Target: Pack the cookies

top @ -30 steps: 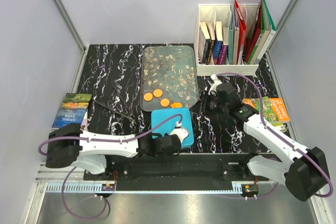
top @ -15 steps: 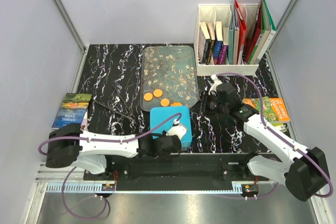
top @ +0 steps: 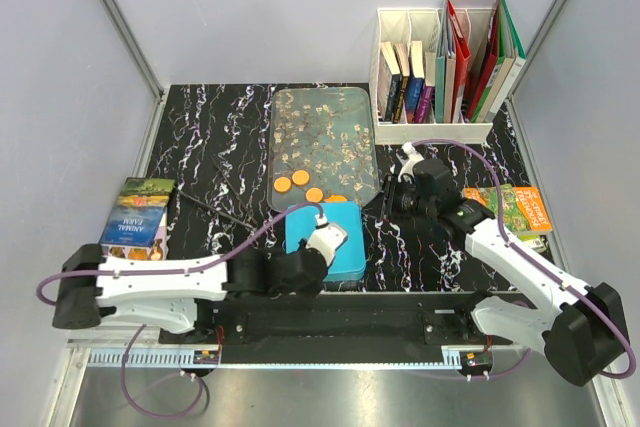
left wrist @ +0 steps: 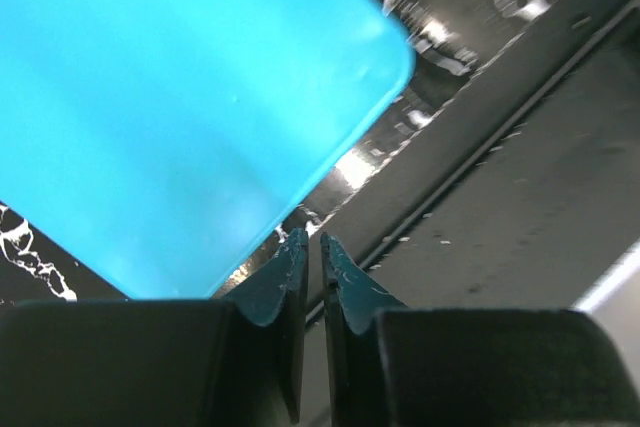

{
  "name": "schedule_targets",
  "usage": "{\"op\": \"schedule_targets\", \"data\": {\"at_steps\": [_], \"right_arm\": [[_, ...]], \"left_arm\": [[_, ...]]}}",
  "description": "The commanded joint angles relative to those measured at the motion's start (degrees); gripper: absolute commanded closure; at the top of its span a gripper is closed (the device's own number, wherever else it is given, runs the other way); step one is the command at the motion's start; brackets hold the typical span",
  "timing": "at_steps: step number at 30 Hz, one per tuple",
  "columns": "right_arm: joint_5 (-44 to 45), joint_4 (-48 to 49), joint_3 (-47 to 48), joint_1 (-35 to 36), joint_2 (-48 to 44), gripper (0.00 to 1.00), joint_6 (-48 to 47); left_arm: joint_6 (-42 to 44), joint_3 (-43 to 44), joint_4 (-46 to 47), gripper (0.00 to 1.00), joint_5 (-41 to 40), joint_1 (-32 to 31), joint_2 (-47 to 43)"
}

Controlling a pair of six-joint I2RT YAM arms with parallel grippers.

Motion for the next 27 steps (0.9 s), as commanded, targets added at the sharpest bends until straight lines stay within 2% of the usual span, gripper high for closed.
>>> {"op": "schedule_targets", "data": {"at_steps": [1,5,6,9,12,19,27], "right_arm": [[-2.22,2.10,1.89,-0.04,0.80,0.71,-0.05],[-5.30,6.84,0.75,-0.04,3.95,0.76,1.61],[-7.05,7.90,0.66,-0.04,5.70,0.77,2.05],[-10.31,10.89,0.92,-0.04,10.10,0.81,2.93],[-11.72,12.65,1.36,-0.04,13.35,0.85,3.20],[-12.34,13.89,1.27,-0.04,17.58,0.89,2.58],[-10.85,13.97,-1.54,-0.04,18.55,0.91,2.50]], "left_arm": [[-2.09,1.81,0.73,0.85,-2.12,-0.48,-8.34],[-7.28,-0.47,-1.19,0.82,-10.30,1.00,-14.85],[-8.51,-0.57,-2.08,0.82,-10.74,4.06,-14.86],[-11.85,-2.32,-2.97,0.82,-6.90,11.35,-12.85],[-13.18,-4.08,-1.48,0.89,-6.00,13.66,-9.16],[-12.57,-3.91,2.13,0.91,-5.13,14.20,0.15],[-10.72,-4.00,6.00,0.90,-2.49,14.64,3.94]]}}
